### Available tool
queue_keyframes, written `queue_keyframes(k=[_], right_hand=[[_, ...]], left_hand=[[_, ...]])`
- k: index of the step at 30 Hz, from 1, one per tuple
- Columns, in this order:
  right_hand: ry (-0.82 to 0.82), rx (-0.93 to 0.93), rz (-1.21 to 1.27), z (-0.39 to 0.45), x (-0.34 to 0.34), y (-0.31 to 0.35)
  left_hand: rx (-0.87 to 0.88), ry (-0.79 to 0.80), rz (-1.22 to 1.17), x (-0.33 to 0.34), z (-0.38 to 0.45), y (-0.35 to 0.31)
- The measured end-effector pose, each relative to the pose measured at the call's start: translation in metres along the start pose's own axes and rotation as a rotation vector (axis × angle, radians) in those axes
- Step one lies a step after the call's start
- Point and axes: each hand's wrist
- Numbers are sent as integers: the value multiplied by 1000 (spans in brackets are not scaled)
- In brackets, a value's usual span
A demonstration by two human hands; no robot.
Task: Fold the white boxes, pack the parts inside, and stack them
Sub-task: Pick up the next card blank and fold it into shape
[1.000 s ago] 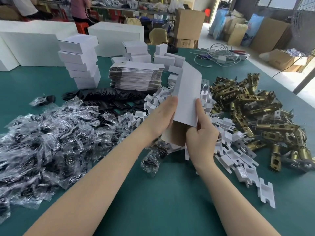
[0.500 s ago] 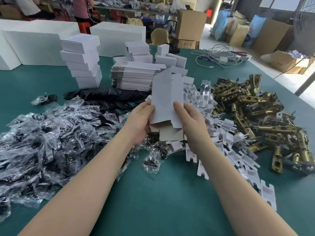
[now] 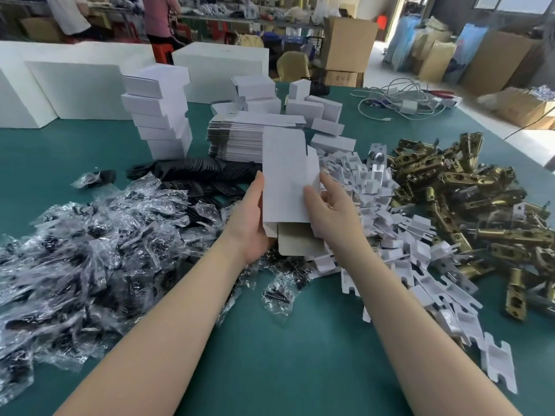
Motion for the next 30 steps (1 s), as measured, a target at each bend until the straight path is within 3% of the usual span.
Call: queue_keyframes(k=[10, 16, 24, 27, 30], right_hand=[[-42, -23, 133, -5, -2, 1], [-24, -43, 207, -2, -13, 0], [50, 141, 416, 3, -25, -6], [-40, 120, 261, 5, -25, -4], [-202, -74, -224, 4, -27, -3]], left_hand=[[-3, 29, 101, 1, -3, 3], [106, -3, 149, 3, -1, 4], [127, -27, 141, 15, -2, 4], [103, -41, 161, 20, -4, 3], [99, -67, 198, 24, -6, 4]])
Point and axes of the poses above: each hand's wrist, its own z-axis towards the middle knuckle, its own x-axis out of the palm, y = z × x, and after that the axes turned 15 degrees about -z, right-handed
